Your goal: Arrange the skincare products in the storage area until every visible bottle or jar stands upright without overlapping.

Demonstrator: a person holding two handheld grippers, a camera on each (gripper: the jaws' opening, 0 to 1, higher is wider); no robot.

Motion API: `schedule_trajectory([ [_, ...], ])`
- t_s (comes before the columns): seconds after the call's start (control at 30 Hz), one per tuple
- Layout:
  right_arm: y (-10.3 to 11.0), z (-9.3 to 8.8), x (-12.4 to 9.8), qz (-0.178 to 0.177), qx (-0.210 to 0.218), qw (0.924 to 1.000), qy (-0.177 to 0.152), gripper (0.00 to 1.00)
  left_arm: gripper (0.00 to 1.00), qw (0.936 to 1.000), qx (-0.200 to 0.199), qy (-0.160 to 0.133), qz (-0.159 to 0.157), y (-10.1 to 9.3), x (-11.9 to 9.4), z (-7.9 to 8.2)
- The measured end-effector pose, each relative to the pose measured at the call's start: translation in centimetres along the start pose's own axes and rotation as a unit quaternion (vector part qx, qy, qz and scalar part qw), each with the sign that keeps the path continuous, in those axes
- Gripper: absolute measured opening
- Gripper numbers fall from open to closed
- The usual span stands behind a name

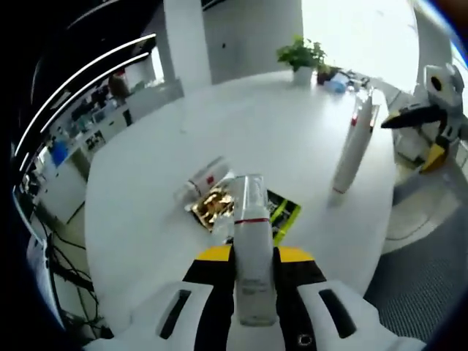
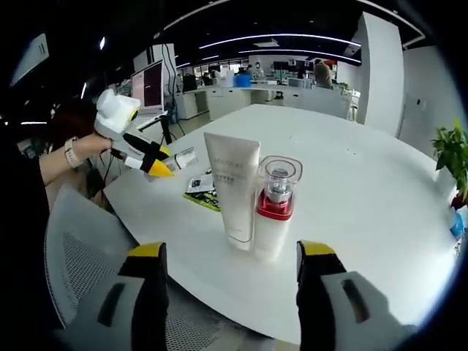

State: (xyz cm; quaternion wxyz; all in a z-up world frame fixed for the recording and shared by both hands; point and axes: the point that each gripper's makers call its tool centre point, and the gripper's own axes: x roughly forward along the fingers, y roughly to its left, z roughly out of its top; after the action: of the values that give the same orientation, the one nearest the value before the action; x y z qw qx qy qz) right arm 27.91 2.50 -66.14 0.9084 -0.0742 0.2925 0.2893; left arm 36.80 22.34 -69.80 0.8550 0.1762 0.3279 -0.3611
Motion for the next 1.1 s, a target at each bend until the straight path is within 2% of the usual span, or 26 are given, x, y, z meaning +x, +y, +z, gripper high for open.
schedule_trajectory([
  [0.2,0.5,0.0,0.2,0.008,0.0,1.0,-0.002,0.7,0.16,0.9999,0.004,-0.007,-0.008,-1.1,-0.4,0.2],
  [0.33,1.1,0.0,0.3,0.021,0.0,0.9998,0.0,0.66,0.16,0.9998,0.007,-0.015,-0.015,-2.1,-0.8,0.5],
  [0.7,2.4,0.4,0.9,0.046,0.021,0.9986,-0.013,0.57,0.16,0.9991,-0.003,-0.034,-0.025,-4.0,-1.5,0.6],
  [0.9,2.9,0.2,1.6,0.047,0.021,0.9986,-0.004,0.55,0.16,0.9982,-0.02,-0.044,-0.036,-5.0,-1.8,0.4],
  [1.0,3.6,0.4,1.8,0.065,0.031,0.9974,-0.009,0.47,0.16,0.9983,-0.018,-0.043,-0.035,-5.4,-1.8,0.3],
  [1.1,3.9,0.6,2.1,0.07,0.036,0.9968,-0.012,0.47,0.16,0.9978,-0.023,-0.047,-0.04,-6.0,-2.0,0.4],
])
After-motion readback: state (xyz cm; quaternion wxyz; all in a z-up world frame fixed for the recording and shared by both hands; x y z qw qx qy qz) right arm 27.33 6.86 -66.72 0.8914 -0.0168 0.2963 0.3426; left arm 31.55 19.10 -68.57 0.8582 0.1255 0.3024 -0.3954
